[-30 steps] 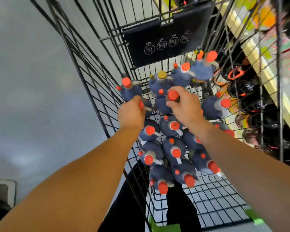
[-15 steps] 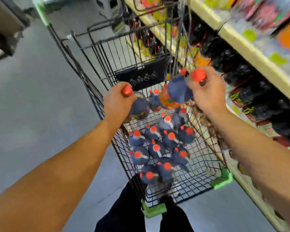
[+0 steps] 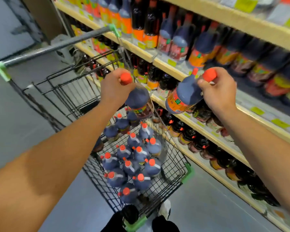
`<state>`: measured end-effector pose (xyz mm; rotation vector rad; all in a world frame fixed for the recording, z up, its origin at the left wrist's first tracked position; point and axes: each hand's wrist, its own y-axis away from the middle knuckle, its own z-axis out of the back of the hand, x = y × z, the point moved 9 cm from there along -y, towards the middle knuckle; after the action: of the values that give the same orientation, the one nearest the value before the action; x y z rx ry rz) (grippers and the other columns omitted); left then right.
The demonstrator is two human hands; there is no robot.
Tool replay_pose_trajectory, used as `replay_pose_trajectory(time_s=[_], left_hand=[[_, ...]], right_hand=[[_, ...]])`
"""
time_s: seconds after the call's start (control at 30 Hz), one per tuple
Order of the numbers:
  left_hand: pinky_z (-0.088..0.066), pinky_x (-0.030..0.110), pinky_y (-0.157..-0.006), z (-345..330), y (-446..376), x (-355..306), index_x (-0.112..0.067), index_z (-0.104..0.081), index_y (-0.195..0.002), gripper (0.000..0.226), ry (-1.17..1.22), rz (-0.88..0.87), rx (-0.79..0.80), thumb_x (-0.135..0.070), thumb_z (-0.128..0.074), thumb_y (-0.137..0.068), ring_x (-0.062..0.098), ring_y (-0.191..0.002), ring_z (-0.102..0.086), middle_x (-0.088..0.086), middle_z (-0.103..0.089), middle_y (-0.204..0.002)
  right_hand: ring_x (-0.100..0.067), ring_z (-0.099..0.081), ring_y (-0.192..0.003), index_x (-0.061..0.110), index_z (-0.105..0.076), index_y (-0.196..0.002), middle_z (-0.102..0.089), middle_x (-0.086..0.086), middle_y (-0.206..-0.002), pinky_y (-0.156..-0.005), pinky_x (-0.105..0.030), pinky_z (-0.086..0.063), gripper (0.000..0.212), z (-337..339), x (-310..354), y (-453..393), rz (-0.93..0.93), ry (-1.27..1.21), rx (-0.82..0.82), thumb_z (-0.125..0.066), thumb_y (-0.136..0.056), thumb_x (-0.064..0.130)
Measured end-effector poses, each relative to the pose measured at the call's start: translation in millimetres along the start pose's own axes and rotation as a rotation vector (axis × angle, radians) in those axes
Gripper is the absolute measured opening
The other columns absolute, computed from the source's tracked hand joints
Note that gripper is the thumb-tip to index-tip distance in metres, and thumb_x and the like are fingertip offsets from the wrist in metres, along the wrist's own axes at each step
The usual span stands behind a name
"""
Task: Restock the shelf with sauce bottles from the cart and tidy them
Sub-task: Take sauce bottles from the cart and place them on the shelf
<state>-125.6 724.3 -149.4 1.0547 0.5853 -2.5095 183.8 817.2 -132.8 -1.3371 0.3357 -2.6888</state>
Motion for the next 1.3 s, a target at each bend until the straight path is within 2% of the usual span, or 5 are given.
replay_pose_trajectory(time_s=[0.3,0.43,0.77,1.0,1.3], left_hand=[[-0.050,0.041,-0.079,-75.8,-41.6,-86.5,-0.014,-0.066,-0.097,0.026,0.098,-0.267,0.075,-0.025,-0.071,-0.074,0.027,-0.085,-0.061,0.002,-0.065,-0.085],[-0.049,0.035,-0.071,-104.2,-50.4,-120.8,-0.014,-0.066,-0.094,0.024,0.220,-0.335,0.057,-0.023,-0.073,-0.073,0.019,-0.072,-0.058,-0.001,-0.061,-0.076],[-0.050,0.031,-0.075,-192.5,-73.2,-192.4,-0.025,-0.060,-0.092,0.025,0.449,-0.299,0.059,-0.017,-0.070,-0.070,0.010,-0.073,-0.054,-0.009,-0.056,-0.078],[-0.054,0.037,-0.078,-230.2,-84.0,-193.6,-0.028,-0.059,-0.092,0.025,0.432,-0.267,0.038,-0.019,-0.069,-0.071,0.013,-0.081,-0.062,-0.014,-0.059,-0.080],[-0.051,0.030,-0.076,-259.2,-93.8,-198.3,-0.020,-0.063,-0.098,0.026,0.343,-0.352,0.046,-0.016,-0.070,-0.074,0.010,-0.080,-0.059,-0.013,-0.060,-0.083]], right_hand=[[-0.014,-0.056,-0.080,0.019,-0.062,-0.101,-0.062,0.008,-0.086,-0.075,-0.026,-0.043,0.024,79.6,-33.6,-16.0,-0.043,0.080,-0.247,-0.066,-0.077,0.022],[-0.012,-0.055,-0.080,0.018,-0.062,-0.101,-0.061,0.008,-0.087,-0.074,-0.020,-0.040,0.023,109.0,-52.9,-22.5,-0.060,0.109,-0.300,-0.066,-0.078,0.019],[-0.017,-0.060,-0.081,0.021,-0.061,-0.098,-0.062,0.007,-0.085,-0.076,-0.035,-0.051,0.021,150.8,-115.4,-24.6,-0.093,0.100,-0.345,-0.067,-0.078,0.021],[-0.013,-0.058,-0.084,0.020,-0.061,-0.099,-0.059,0.011,-0.087,-0.078,-0.033,-0.051,0.021,157.7,-136.2,-23.2,-0.084,0.059,-0.379,-0.067,-0.079,0.020],[0.002,-0.051,-0.077,0.016,-0.061,-0.100,-0.053,0.023,-0.080,-0.070,-0.007,-0.039,0.021,161.1,-136.8,-31.5,-0.027,0.035,-0.433,-0.066,-0.080,0.016]])
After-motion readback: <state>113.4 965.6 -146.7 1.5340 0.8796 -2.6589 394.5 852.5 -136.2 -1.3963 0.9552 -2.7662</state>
